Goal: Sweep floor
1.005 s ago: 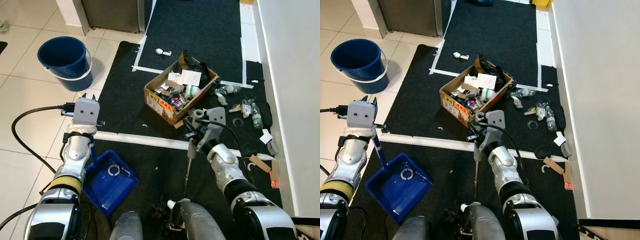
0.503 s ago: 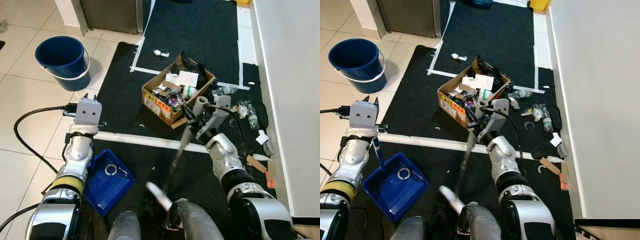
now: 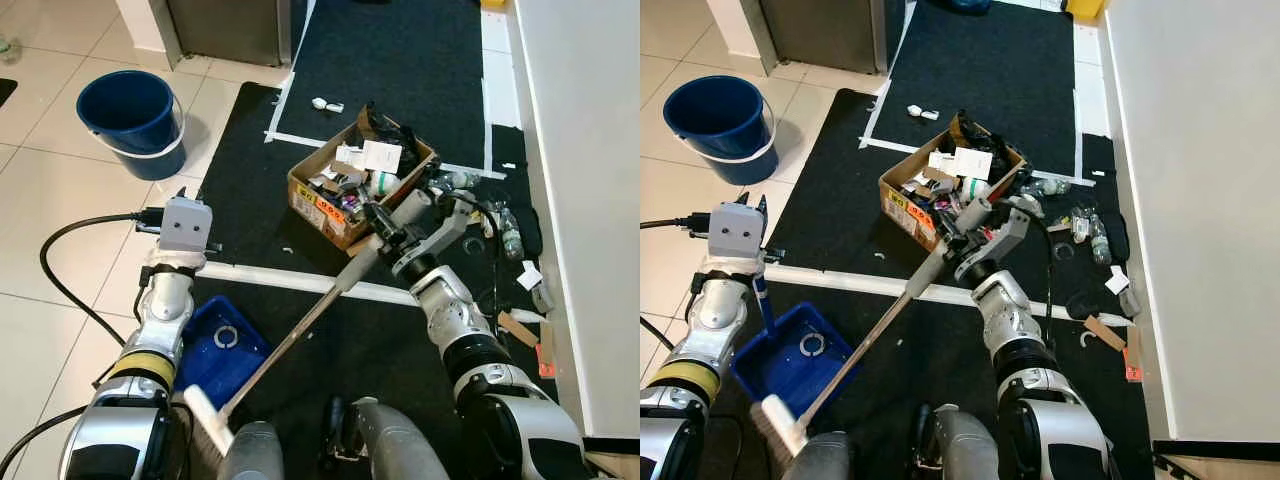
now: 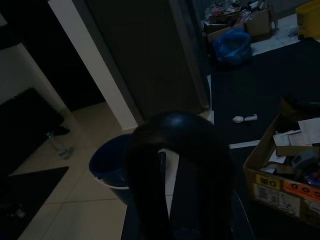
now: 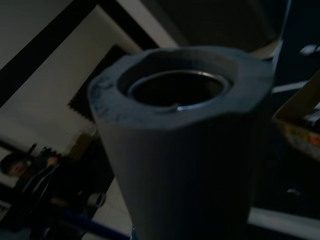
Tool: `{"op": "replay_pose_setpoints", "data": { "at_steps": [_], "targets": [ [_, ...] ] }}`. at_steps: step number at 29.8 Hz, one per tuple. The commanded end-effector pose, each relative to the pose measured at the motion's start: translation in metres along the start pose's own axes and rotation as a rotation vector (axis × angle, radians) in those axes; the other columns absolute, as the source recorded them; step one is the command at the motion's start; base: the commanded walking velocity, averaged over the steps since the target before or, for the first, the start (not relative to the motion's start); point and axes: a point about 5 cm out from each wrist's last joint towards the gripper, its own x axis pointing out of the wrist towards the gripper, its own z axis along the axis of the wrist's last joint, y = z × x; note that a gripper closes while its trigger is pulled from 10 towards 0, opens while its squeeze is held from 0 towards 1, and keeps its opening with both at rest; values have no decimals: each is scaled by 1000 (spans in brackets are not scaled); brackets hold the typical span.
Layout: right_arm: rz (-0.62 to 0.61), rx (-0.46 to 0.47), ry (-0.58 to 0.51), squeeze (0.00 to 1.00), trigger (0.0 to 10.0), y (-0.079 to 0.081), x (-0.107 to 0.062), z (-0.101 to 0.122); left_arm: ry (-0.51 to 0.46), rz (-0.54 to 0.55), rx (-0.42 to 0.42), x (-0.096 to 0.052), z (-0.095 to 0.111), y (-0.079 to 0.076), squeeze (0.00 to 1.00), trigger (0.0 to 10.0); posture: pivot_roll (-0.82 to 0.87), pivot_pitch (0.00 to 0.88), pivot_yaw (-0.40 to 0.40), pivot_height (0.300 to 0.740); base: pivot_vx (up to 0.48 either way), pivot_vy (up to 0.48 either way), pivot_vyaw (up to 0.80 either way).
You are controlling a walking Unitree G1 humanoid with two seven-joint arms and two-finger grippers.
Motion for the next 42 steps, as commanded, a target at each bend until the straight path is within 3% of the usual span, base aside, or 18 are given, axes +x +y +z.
{"op": "replay_pose_setpoints", "data": {
  "at_steps": [1,6,14,16,19,22,26,30,33,38,42],
  "targets": [
    [27,64,-37,0,10000,16,10,-10,-10,-41,-6,-1,1,-10,0,10000,98,157,-88,740,0,0,0],
    [12,25,-55,0,10000,11,6,1,-13,-148,12,-3,0,-17,0,10000,96,157,-81,740,0,0,0],
    [21,-18,-51,0,10000,11,5,5,-3,-284,26,-4,-2,-16,0,10000,99,154,-75,740,0,0,0],
    [-1,-82,-90,0,10000,8,4,11,4,-314,24,-5,-3,-17,0,10000,104,148,-74,740,0,0,0],
    [-28,-129,-120,0,10000,6,3,16,8,-319,19,-5,-4,-17,0,10000,105,147,-74,740,0,0,0],
    [-249,-302,-277,0,10000,-12,-6,53,21,-341,-8,-10,-7,-23,0,10000,110,140,-73,740,0,0,0],
    [-284,-328,-304,0,10000,-16,-9,61,26,-348,-17,-11,-8,-25,0,10000,110,140,-73,740,0,0,0],
    [-359,-442,-328,0,10000,-28,-21,83,59,-366,-60,-19,-14,-31,0,10000,113,133,-72,740,0,0,0],
    [-366,-453,-327,0,10000,-29,-22,84,64,-368,-66,-19,-15,-31,0,10000,113,133,-72,740,0,0,0],
    [-455,-540,-256,0,10000,-42,-31,80,145,-302,-170,-24,-26,-28,0,10000,118,113,-69,740,0,0,0],
    [-519,-554,-203,0,10000,-50,-35,71,192,-282,-220,-29,-32,-32,0,10000,125,103,-66,740,0,0,0]
  ]
}}
